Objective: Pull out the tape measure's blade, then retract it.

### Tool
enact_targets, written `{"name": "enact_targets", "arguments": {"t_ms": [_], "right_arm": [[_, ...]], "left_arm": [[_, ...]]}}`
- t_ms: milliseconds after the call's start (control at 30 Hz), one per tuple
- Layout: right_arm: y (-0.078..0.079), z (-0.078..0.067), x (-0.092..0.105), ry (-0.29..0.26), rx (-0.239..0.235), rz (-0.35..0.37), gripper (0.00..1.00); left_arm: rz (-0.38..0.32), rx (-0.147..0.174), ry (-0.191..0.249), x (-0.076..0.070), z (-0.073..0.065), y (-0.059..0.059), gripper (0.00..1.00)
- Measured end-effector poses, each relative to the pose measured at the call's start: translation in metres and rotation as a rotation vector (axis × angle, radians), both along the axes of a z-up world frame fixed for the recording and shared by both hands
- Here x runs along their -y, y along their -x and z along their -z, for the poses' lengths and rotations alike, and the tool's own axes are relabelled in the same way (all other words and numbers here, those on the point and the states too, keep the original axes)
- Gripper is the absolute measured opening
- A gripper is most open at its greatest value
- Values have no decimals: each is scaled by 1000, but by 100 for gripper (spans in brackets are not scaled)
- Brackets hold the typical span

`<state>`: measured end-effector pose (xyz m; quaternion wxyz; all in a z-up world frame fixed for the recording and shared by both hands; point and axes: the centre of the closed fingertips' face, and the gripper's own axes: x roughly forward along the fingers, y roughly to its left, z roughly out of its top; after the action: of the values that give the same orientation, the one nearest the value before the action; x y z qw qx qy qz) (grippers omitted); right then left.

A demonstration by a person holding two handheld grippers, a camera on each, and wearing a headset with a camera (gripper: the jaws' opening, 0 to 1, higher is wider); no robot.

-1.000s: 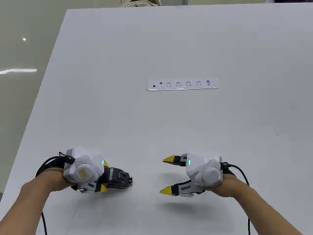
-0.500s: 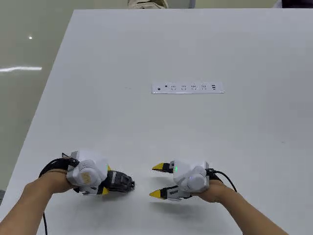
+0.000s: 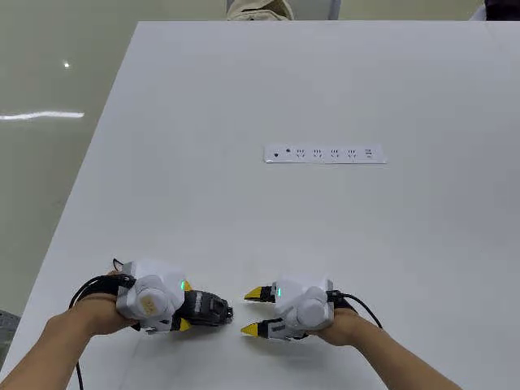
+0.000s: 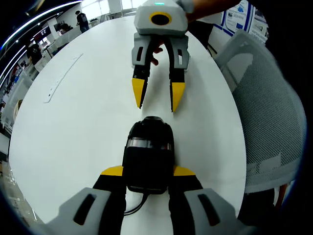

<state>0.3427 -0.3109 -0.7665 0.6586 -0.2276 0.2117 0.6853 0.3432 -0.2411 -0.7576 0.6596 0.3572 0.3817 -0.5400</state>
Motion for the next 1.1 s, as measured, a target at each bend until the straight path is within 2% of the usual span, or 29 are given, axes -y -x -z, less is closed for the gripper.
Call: {"name": "enact_targets", "arguments": {"t_ms": [433, 667, 1100], "right_arm": [[-4, 5, -17, -12, -27, -27, 28], [-2, 14, -19, 12, -24, -61, 22], [-3, 9, -25, 2, -5, -89, 18]], "left_arm": [[22, -10, 17, 0, 0, 0, 29], [29, -11, 23, -1, -1, 1, 29], [16, -16, 28, -8, -2, 1, 29]]}}
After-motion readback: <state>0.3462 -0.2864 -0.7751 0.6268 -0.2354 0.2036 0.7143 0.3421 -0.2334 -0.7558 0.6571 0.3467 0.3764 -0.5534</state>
